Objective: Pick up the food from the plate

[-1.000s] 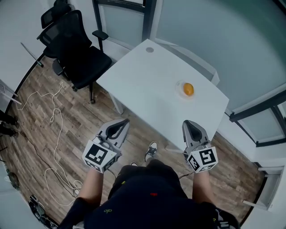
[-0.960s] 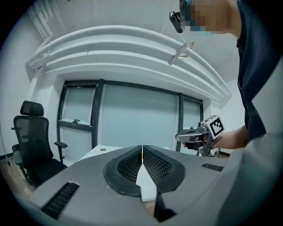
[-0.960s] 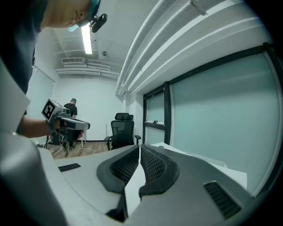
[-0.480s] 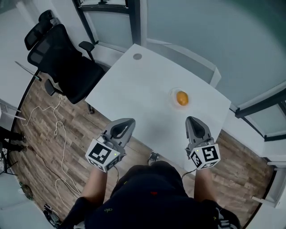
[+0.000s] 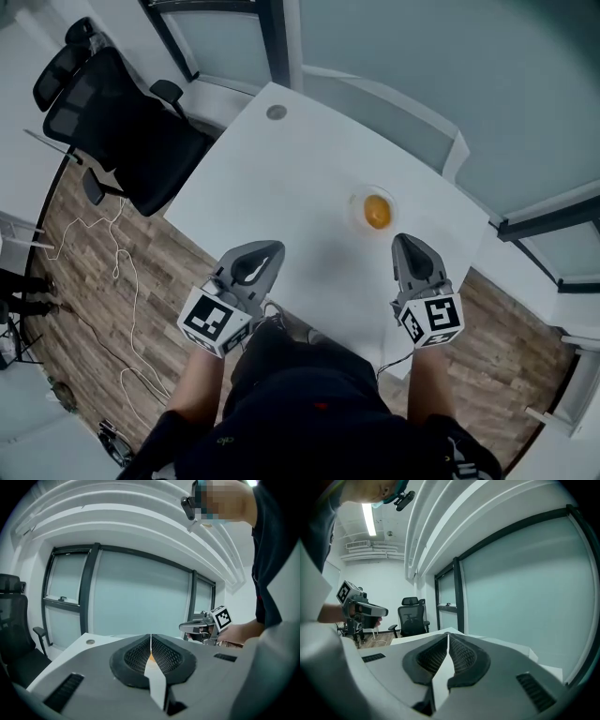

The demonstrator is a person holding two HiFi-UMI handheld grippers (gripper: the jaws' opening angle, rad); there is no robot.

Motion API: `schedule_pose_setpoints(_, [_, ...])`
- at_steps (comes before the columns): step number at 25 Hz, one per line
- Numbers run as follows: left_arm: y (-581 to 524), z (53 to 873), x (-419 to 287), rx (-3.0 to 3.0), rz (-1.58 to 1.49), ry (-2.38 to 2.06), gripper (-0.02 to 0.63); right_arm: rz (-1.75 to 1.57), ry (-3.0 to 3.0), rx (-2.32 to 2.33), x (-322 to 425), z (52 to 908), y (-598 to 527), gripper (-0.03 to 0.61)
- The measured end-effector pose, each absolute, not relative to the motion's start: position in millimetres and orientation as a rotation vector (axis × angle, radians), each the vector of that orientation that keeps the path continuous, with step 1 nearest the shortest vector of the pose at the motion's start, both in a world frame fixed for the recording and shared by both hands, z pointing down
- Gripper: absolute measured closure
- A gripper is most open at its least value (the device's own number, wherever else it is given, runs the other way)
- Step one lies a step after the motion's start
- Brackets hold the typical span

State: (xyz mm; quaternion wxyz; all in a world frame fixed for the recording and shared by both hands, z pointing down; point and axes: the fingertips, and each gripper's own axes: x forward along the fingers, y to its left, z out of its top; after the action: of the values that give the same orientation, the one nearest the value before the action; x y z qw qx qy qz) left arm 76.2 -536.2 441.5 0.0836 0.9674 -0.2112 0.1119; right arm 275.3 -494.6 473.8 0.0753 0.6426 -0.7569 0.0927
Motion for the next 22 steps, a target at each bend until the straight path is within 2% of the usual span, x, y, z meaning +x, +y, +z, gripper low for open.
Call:
schedule_pose_setpoints(10, [-582, 447, 83, 2.890, 0.316, -0.501, 0.591, 0.371, -2.035, 1.843, 277, 523, -538, 0.543])
schedule_pose_setpoints(11, [-586, 449, 82, 2.887, 0.318, -0.492, 0.591, 0.391, -2.005, 1.825, 279, 534, -543, 0.509])
schedule_pose_setpoints(12, [-590, 451, 81, 2.883, 0.322, -0.485, 0.591, 0.416, -1.977, 1.801, 280, 547, -548, 0.424])
schedule_pose_setpoints(13, [-594, 453, 79, 2.879, 0.329, -0.481, 0.591, 0.440, -1.948, 1.776, 282, 560, -553, 0.383])
schedule_pose_setpoints(18, [-605, 465, 69, 2.848, 0.363, -0.487, 0.591, 0.541, -1.822, 1.709, 300, 620, -572, 0.280])
schedule_pose_setpoints(22, [-615, 474, 61, 2.822, 0.387, -0.503, 0.591, 0.622, -1.793, 1.695, 312, 655, -592, 0.230])
